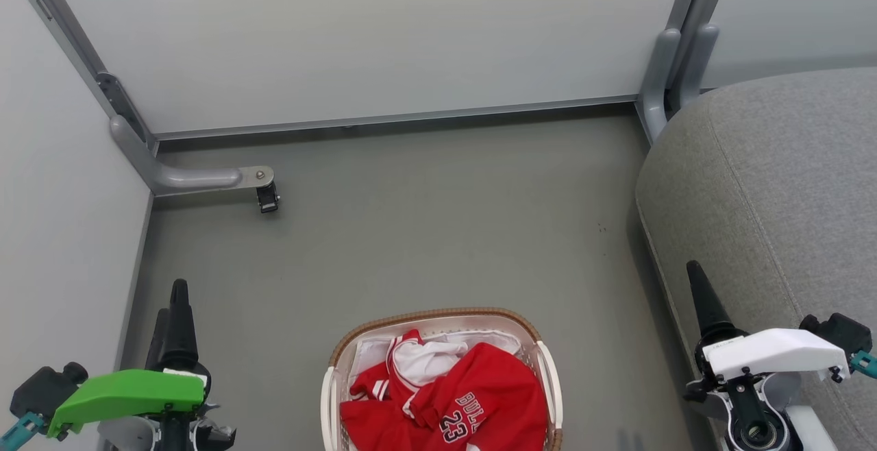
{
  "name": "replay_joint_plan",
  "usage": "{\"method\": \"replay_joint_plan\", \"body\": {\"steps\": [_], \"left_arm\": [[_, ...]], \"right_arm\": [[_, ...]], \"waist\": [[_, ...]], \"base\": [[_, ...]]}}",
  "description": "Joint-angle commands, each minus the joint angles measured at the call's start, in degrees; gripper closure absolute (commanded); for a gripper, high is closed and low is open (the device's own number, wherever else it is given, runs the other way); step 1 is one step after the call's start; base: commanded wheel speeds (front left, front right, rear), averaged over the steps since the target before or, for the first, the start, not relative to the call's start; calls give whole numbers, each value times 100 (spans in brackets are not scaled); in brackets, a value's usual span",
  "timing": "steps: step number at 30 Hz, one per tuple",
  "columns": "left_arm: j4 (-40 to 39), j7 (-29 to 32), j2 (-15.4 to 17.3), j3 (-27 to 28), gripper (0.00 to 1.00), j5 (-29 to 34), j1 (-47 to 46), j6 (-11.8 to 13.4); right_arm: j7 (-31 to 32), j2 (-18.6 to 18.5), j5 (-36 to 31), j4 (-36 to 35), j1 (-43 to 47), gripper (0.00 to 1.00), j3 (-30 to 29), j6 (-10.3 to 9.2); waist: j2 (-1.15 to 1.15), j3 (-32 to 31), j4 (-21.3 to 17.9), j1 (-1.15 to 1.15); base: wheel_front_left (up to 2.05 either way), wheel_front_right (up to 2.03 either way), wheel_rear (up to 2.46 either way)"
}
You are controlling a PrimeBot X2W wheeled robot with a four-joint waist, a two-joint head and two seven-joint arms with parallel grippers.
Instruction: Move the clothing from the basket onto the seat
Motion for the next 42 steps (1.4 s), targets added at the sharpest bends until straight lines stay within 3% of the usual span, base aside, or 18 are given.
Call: {"method": "replay_joint_plan", "body": {"steps": [1,20,42], "left_arm": [[-95,-62,74,-3,0,285,-178,-7],[75,-427,191,-83,0,2300,-178,74],[262,-773,362,-390,0,3790,-46,379]], "right_arm": [[-68,-33,-252,-39,-183,0,15,2],[-437,-43,-2109,82,-329,0,224,2],[-781,-133,-3538,376,-311,0,541,2]], "waist": [[0,11,1,0],[0,87,12,0],[0,89,59,0]], "base": [[0,0,0],[0,0,0],[0,0,0]]}}
